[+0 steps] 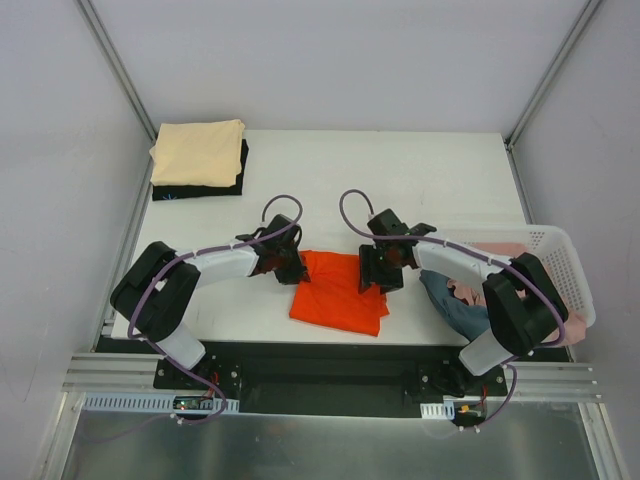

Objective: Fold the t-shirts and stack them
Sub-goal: Fold the long partially folded tshirt into a neat square

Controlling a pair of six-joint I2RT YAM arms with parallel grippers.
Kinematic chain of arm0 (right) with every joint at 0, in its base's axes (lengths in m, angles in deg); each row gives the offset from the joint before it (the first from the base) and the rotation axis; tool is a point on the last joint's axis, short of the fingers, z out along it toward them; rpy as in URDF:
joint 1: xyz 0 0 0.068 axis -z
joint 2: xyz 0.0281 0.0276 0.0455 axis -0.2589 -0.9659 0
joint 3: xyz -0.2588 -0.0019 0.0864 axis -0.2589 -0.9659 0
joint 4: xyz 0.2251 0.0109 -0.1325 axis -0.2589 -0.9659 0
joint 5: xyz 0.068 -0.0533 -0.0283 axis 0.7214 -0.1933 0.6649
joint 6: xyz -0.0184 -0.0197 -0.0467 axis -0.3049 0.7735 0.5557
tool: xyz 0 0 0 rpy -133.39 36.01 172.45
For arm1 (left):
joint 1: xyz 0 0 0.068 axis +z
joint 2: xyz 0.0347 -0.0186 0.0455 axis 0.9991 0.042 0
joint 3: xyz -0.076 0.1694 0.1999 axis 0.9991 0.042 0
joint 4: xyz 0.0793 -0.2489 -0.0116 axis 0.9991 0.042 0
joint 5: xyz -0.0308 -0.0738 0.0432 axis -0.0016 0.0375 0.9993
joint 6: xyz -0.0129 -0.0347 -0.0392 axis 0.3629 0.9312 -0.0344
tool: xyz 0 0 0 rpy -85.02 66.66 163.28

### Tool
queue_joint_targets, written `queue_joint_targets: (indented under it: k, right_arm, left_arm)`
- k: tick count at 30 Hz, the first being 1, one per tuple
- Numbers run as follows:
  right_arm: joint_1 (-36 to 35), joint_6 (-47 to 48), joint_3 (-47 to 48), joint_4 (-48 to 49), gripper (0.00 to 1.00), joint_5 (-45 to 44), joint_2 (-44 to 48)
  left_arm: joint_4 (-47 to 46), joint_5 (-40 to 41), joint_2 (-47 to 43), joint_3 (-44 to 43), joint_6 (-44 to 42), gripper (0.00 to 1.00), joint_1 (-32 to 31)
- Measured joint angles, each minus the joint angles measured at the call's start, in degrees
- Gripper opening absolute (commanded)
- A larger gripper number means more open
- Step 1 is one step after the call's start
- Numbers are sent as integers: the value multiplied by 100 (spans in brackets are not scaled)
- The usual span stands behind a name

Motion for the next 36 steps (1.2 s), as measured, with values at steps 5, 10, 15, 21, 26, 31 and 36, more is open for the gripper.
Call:
queue_joint_targets:
  k: [5,10,15,21,26,31,36]
  right_arm:
    - [-210,-267,-59,-2,54,-26,4]
    - [-221,-498,-273,92,34,37,4]
    - [-221,-772,-459,525,4,249,101]
    - [-221,-901,-476,802,1,380,566]
    - [-181,-973,-660,1161,1,533,1185]
    - [225,-1259,-1534,2103,1,1178,1537]
    - [654,-1368,-2157,2496,10,1569,1534]
  left_arm:
    - [-133,7,-39,92,190,0,-2]
    - [-240,4,-76,170,286,0,-2]
    - [-308,2,-105,219,321,0,-2]
    - [-422,7,-179,337,428,0,-2]
    - [-501,46,-247,439,516,0,-4]
    - [-518,81,-308,511,621,0,-4]
    - [-518,79,-308,511,640,0,-4]
